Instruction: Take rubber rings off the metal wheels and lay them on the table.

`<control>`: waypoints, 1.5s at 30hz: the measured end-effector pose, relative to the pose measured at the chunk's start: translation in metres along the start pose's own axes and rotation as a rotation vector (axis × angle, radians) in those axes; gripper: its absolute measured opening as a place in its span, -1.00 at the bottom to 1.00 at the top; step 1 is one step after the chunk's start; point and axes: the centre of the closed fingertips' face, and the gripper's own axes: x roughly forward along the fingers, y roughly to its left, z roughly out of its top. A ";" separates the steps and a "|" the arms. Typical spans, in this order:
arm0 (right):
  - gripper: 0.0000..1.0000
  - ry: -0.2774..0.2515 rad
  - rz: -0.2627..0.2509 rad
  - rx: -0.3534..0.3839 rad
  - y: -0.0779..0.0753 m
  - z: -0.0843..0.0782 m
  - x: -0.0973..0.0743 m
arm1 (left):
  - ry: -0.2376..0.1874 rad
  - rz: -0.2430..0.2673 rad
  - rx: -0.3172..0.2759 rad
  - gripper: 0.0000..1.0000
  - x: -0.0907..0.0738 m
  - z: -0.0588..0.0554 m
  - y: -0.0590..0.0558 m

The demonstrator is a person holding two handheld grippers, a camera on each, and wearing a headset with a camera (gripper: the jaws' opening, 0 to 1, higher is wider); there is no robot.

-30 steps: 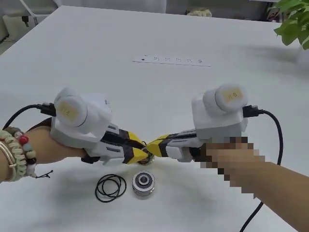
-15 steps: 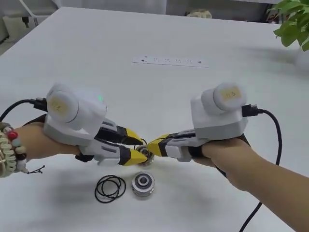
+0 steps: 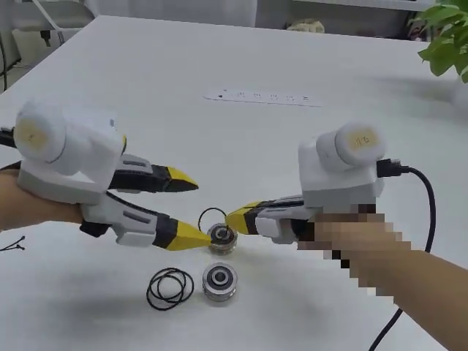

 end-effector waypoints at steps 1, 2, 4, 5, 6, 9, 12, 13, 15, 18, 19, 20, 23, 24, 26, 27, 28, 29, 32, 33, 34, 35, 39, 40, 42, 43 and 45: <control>-1.00 -0.003 0.011 0.005 0.003 0.001 0.001 | -0.007 0.012 0.002 0.13 -0.006 0.001 0.000; -1.00 -0.004 0.021 0.008 0.006 0.002 0.001 | -0.012 0.024 -0.001 0.16 -0.011 0.002 0.001; -1.00 -0.001 0.042 0.008 0.013 0.002 0.003 | -0.021 0.040 -0.004 0.23 -0.021 0.003 0.001; -1.00 0.002 0.048 0.005 0.016 0.002 0.004 | -0.019 0.051 0.000 0.26 -0.027 0.002 0.000; -1.00 0.007 0.058 0.001 0.020 0.001 0.005 | -0.016 0.060 0.002 0.29 -0.031 0.000 0.000; -1.00 0.023 0.092 0.006 0.030 -0.002 0.009 | 0.001 0.086 0.007 0.34 -0.041 -0.006 -0.001; -1.00 0.039 0.118 -0.002 0.039 -0.004 0.012 | -0.004 0.114 -0.008 0.43 -0.053 -0.013 -0.006; -1.00 0.051 0.129 -0.011 0.043 -0.007 0.013 | -0.003 0.119 -0.013 0.46 -0.056 -0.015 -0.008; -1.00 0.067 0.139 -0.018 0.047 -0.010 0.015 | 0.002 0.129 -0.024 0.50 -0.063 -0.021 -0.013; -1.00 0.093 0.164 -0.021 0.054 -0.016 0.019 | -0.002 0.118 -0.051 0.50 -0.072 -0.030 -0.027; -1.00 0.099 0.171 -0.024 0.056 -0.018 0.019 | 0.001 0.119 -0.057 0.50 -0.073 -0.032 -0.029; -1.00 0.106 0.179 -0.023 0.058 -0.019 0.020 | 0.006 0.126 -0.060 0.51 -0.075 -0.035 -0.033; -1.00 0.126 0.197 -0.029 0.063 -0.025 0.022 | 0.013 0.148 -0.094 0.56 -0.079 -0.043 -0.038; -1.00 0.136 0.201 -0.033 0.063 -0.027 0.022 | 0.010 0.151 -0.105 0.60 -0.079 -0.045 -0.040; -1.00 0.158 0.211 -0.041 0.066 -0.033 0.023 | 0.002 0.163 -0.121 0.65 -0.079 -0.048 -0.042; -1.00 0.174 0.219 -0.047 0.067 -0.037 0.024 | -0.001 0.173 -0.131 0.68 -0.079 -0.049 -0.042; -1.00 0.179 0.221 -0.048 0.068 -0.038 0.024 | -0.001 0.179 -0.138 0.71 -0.079 -0.051 -0.043; -1.00 0.199 0.224 -0.052 0.068 -0.042 0.025 | -0.003 0.186 -0.144 0.73 -0.080 -0.052 -0.043; -1.00 0.222 0.225 -0.073 0.069 -0.048 0.026 | -0.005 0.199 -0.169 0.79 -0.080 -0.055 -0.045; -1.00 0.230 0.224 -0.079 0.069 -0.050 0.026 | -0.006 0.199 -0.175 0.79 -0.080 -0.056 -0.046; -1.00 0.235 0.224 -0.082 0.069 -0.051 0.027 | -0.007 0.200 -0.178 0.79 -0.080 -0.058 -0.048; -1.00 0.238 0.219 -0.092 0.069 -0.052 0.027 | -0.005 0.199 -0.181 0.79 -0.080 -0.059 -0.049; -1.00 0.240 0.205 -0.126 0.067 -0.052 0.028 | 0.004 0.210 -0.197 0.80 -0.082 -0.065 -0.052; -1.00 0.241 0.202 -0.136 0.066 -0.052 0.029 | 0.002 0.210 -0.204 0.80 -0.082 -0.066 -0.053; -1.00 0.242 0.203 -0.148 0.067 -0.053 0.029 | 0.003 0.213 -0.208 0.80 -0.083 -0.067 -0.053; -1.00 0.248 0.201 -0.153 0.066 -0.054 0.029 | 0.006 0.215 -0.209 0.80 -0.084 -0.068 -0.053; -0.97 0.254 0.190 -0.176 0.065 -0.056 0.030 | 0.012 0.217 -0.210 0.81 -0.084 -0.069 -0.053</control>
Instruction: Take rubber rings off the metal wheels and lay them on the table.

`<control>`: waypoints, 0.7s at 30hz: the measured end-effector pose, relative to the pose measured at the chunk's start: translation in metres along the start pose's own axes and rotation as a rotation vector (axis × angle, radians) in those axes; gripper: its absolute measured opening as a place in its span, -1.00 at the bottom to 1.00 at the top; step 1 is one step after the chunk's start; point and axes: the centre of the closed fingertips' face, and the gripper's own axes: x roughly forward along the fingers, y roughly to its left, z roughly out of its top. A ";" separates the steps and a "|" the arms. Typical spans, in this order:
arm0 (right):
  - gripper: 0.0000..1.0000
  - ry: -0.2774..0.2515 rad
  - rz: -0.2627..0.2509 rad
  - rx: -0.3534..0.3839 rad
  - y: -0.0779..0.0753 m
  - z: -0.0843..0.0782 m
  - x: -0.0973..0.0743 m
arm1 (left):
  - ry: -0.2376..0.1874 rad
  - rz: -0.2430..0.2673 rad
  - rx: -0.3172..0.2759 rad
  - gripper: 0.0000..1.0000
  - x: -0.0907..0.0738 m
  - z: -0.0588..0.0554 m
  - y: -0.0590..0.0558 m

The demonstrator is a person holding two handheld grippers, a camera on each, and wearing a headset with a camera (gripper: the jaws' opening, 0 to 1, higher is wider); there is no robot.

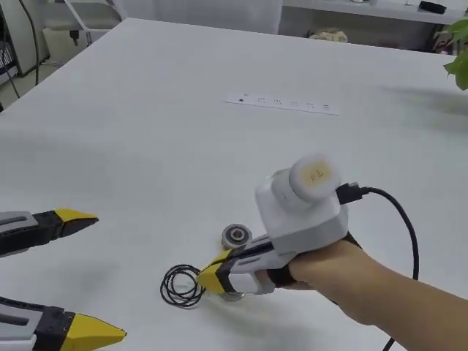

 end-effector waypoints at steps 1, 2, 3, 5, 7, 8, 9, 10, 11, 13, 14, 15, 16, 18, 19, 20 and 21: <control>-0.96 -0.007 0.003 -0.004 0.001 0.001 0.000 | 0.001 0.001 0.001 0.81 0.000 0.000 0.000; -0.96 -0.004 0.000 -0.005 0.000 0.001 0.000 | 0.001 0.002 0.003 0.81 0.000 0.000 0.000; -0.95 -0.004 -0.006 -0.010 -0.001 0.002 -0.001 | 0.000 0.002 0.003 0.81 0.000 0.000 0.000; -0.94 -0.009 -0.009 -0.015 -0.002 0.003 -0.002 | -0.004 0.004 0.001 0.81 0.000 0.001 0.000; -0.92 -0.015 -0.020 -0.024 -0.003 0.005 -0.004 | -0.006 0.005 0.002 0.81 -0.001 0.001 0.000; -0.92 -0.018 -0.023 -0.024 -0.004 0.006 -0.005 | -0.007 0.005 0.002 0.81 -0.001 0.002 0.000; -0.92 -0.021 -0.025 -0.024 -0.004 0.007 -0.006 | -0.009 0.006 0.003 0.81 -0.001 0.003 0.000; -0.92 -0.031 -0.030 -0.025 -0.006 0.009 -0.008 | -0.010 0.006 0.004 0.81 -0.001 0.003 0.000; -0.91 -0.036 -0.031 -0.025 -0.006 0.011 -0.009 | -0.012 0.005 0.006 0.81 -0.001 0.004 0.000; -0.89 -0.047 -0.039 -0.031 -0.007 0.015 -0.013 | -0.013 0.006 0.006 0.81 -0.002 0.005 0.000; -0.88 -0.050 -0.043 -0.037 -0.007 0.016 -0.014 | -0.014 0.006 0.006 0.82 -0.002 0.005 0.000; -0.87 -0.056 -0.047 -0.046 -0.008 0.018 -0.017 | -0.015 0.007 0.007 0.82 -0.002 0.006 0.000; -0.85 -0.061 -0.051 -0.055 -0.009 0.020 -0.021 | -0.016 0.007 0.008 0.82 -0.003 0.007 0.000; -0.80 -0.071 -0.053 -0.058 -0.009 0.022 -0.026 | -0.020 0.009 0.010 0.82 -0.004 0.007 0.002; -0.77 -0.076 -0.054 -0.060 -0.010 0.024 -0.028 | -0.021 0.009 0.011 0.83 -0.005 0.008 0.001; -0.72 -0.081 -0.057 -0.066 -0.010 0.025 -0.033 | -0.022 0.010 0.012 0.83 -0.006 0.009 0.002; -0.67 -0.085 -0.061 -0.069 -0.011 0.026 -0.036 | -0.023 0.011 0.013 0.84 -0.006 0.010 0.002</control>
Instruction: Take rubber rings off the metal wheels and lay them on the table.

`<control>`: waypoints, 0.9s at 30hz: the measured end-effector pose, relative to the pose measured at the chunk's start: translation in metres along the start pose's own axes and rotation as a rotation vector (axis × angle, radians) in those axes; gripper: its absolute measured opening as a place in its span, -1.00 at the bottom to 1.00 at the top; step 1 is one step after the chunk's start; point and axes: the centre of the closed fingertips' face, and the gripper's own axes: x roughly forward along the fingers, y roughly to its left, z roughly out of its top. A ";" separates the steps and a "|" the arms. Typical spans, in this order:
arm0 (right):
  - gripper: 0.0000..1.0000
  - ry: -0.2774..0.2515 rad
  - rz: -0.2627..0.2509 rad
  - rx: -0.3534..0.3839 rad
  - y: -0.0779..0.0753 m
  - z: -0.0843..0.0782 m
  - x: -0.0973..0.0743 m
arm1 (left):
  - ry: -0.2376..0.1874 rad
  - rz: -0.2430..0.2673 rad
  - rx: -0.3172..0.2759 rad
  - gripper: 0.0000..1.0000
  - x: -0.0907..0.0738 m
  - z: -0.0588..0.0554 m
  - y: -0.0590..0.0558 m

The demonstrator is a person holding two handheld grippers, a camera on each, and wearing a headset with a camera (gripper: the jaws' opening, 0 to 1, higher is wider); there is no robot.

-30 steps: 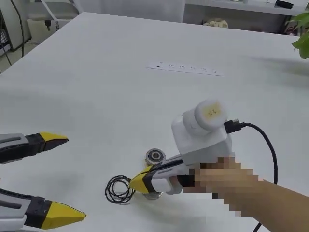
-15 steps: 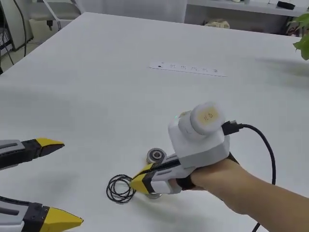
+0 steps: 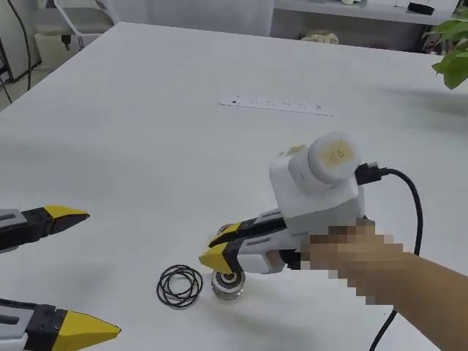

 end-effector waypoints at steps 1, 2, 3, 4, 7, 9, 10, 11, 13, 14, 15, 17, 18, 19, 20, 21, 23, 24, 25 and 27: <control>-0.62 -0.005 -0.009 -0.014 -0.002 0.002 -0.005 | -0.001 0.002 0.001 0.84 -0.001 0.001 0.000; -0.56 -0.008 -0.015 -0.028 -0.003 0.003 -0.008 | -0.002 0.003 0.002 0.84 -0.001 0.001 0.001; -0.52 -0.012 -0.025 -0.038 -0.005 0.004 -0.013 | -0.002 0.003 0.004 0.84 -0.002 0.002 0.001; -0.48 -0.015 -0.032 -0.042 -0.006 0.005 -0.017 | -0.002 0.004 0.006 0.84 -0.002 0.003 0.001; -0.35 -0.041 -0.051 -0.048 -0.010 0.011 -0.029 | -0.007 0.007 0.007 0.86 -0.004 0.005 0.002; -0.26 -0.057 -0.061 -0.053 -0.011 0.011 -0.038 | -0.010 0.010 0.008 0.88 -0.005 0.006 0.002; -0.22 -0.063 -0.067 -0.054 -0.012 0.010 -0.042 | -0.013 0.012 0.009 0.89 -0.006 0.007 0.002; -0.18 -0.067 -0.070 -0.055 -0.012 0.008 -0.045 | -0.016 0.013 0.009 0.91 -0.006 0.008 0.002; -0.11 -0.078 -0.079 -0.053 -0.012 0.004 -0.052 | -0.018 0.014 0.008 0.92 -0.007 0.008 0.003; -0.06 -0.082 -0.085 -0.053 -0.012 0.002 -0.054 | -0.017 0.016 0.008 0.93 -0.007 0.008 0.003; -0.01 -0.091 -0.098 -0.057 -0.013 -0.001 -0.058 | -0.016 0.018 0.009 0.94 -0.008 0.008 0.003; 0.09 -0.097 -0.106 -0.060 -0.012 -0.005 -0.062 | -0.017 0.019 0.007 0.96 -0.008 0.008 0.004; 0.12 -0.102 -0.115 -0.061 -0.012 -0.008 -0.066 | -0.016 0.021 0.006 0.98 -0.009 0.007 0.004; 0.15 -0.104 -0.120 -0.063 -0.012 -0.010 -0.068 | -0.017 0.023 0.005 0.99 -0.010 0.007 0.005; 0.17 -0.105 -0.134 -0.061 -0.013 -0.013 -0.071 | -0.018 0.026 0.004 0.99 -0.010 0.006 0.006; 0.18 -0.105 -0.148 -0.059 -0.015 -0.016 -0.074 | -0.018 0.029 0.002 0.99 -0.010 0.006 0.006; 0.23 -0.115 -0.171 -0.054 -0.019 -0.022 -0.080 | -0.018 0.033 0.000 0.99 -0.011 0.005 0.007; 0.27 -0.122 -0.182 -0.049 -0.021 -0.024 -0.082 | -0.019 0.035 -0.001 0.99 -0.011 0.005 0.007; 0.34 -0.126 -0.192 -0.042 -0.021 -0.028 -0.084 | -0.020 0.036 -0.005 0.99 -0.011 0.004 0.007; 0.38 -0.123 -0.202 -0.029 -0.021 -0.035 -0.087 | -0.019 0.036 -0.010 0.99 -0.011 0.003 0.008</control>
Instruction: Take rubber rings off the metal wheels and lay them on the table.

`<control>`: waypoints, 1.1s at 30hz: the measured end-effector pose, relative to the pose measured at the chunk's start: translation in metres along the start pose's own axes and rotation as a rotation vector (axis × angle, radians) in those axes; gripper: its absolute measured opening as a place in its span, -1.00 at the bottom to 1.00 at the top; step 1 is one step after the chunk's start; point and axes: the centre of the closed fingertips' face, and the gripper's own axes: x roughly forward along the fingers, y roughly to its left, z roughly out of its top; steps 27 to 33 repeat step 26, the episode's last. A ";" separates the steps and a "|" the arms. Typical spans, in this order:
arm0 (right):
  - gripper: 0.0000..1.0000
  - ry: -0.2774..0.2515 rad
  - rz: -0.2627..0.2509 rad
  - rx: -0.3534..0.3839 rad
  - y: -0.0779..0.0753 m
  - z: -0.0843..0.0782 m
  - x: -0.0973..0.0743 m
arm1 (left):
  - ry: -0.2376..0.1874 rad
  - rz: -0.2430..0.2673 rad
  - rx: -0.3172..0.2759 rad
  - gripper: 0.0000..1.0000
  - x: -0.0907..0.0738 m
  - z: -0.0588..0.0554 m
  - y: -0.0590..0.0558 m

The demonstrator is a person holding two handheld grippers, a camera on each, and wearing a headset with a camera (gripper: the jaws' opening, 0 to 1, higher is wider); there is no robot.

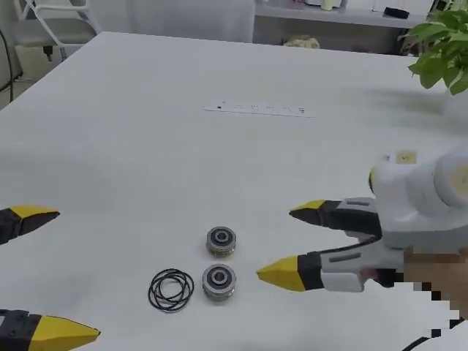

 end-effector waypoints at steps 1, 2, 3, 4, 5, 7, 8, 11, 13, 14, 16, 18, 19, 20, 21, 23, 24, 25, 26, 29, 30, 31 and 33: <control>0.38 0.003 -0.007 0.004 -0.001 -0.003 -0.001 | 0.002 -0.001 -0.003 0.99 0.000 -0.001 0.000; 0.40 0.005 -0.014 0.006 -0.001 -0.006 -0.003 | 0.004 -0.002 -0.004 0.99 0.000 -0.002 0.000; 0.43 0.006 -0.027 0.008 -0.003 -0.010 -0.005 | 0.008 -0.002 -0.007 0.99 0.000 -0.003 0.000; 0.45 0.014 -0.038 0.015 -0.004 -0.015 -0.007 | 0.010 -0.003 -0.009 0.99 0.000 -0.004 0.000; 0.47 0.019 -0.040 0.021 -0.004 -0.019 -0.008 | 0.012 -0.004 -0.014 0.99 0.000 -0.005 -0.001; 0.51 0.026 -0.047 0.028 -0.004 -0.025 -0.010 | 0.012 -0.003 -0.016 0.99 0.000 -0.006 -0.001; 0.53 0.030 -0.051 0.032 -0.004 -0.029 -0.011 | 0.012 -0.002 -0.019 0.99 0.000 -0.006 -0.001; 0.59 0.051 -0.069 0.048 -0.004 -0.041 -0.014 | 0.017 -0.001 -0.024 0.99 0.000 -0.009 -0.001; 0.61 0.059 -0.077 0.055 -0.002 -0.047 -0.017 | 0.019 0.000 -0.026 0.99 0.000 -0.010 -0.001; 0.63 0.061 -0.081 0.059 -0.002 -0.049 -0.017 | 0.021 0.002 -0.029 0.99 0.000 -0.011 -0.001; 0.67 0.062 -0.083 0.074 0.001 -0.054 -0.019 | 0.021 0.007 -0.034 0.99 0.000 -0.012 0.000; 0.72 0.068 -0.085 0.086 0.004 -0.059 -0.021 | 0.018 0.009 -0.042 0.99 0.000 -0.013 0.000; 0.74 0.068 -0.090 0.089 0.005 -0.061 -0.021 | 0.017 0.010 -0.044 0.99 0.000 -0.013 0.000; 0.76 0.068 -0.094 0.091 0.005 -0.063 -0.022 | 0.019 0.012 -0.046 0.99 0.000 -0.015 0.000; 0.77 0.069 -0.096 0.090 0.006 -0.064 -0.022 | 0.022 0.012 -0.047 0.99 0.000 -0.016 -0.001; 0.78 0.066 -0.103 0.087 0.008 -0.065 -0.023 | 0.036 0.031 -0.035 0.99 0.001 -0.020 0.002; 0.81 0.061 -0.109 0.086 0.008 -0.065 -0.024 | 0.036 0.047 -0.019 0.99 0.002 -0.019 0.004; 0.87 0.055 -0.112 0.087 0.008 -0.064 -0.024 | 0.034 0.043 -0.023 0.99 0.002 -0.019 0.003; 0.92 0.052 -0.114 0.089 0.007 -0.064 -0.025 | 0.033 0.043 -0.025 0.99 0.002 -0.019 0.003; 0.92 0.052 -0.114 0.089 0.007 -0.064 -0.025 | 0.033 0.043 -0.025 0.99 0.002 -0.019 0.003; 0.92 0.052 -0.114 0.089 0.007 -0.064 -0.025 | 0.033 0.043 -0.025 0.99 0.002 -0.019 0.003; 0.92 0.052 -0.114 0.089 0.007 -0.064 -0.025 | 0.033 0.043 -0.025 0.99 0.002 -0.019 0.003; 0.92 0.052 -0.114 0.089 0.007 -0.064 -0.025 | 0.033 0.043 -0.025 0.99 0.002 -0.019 0.003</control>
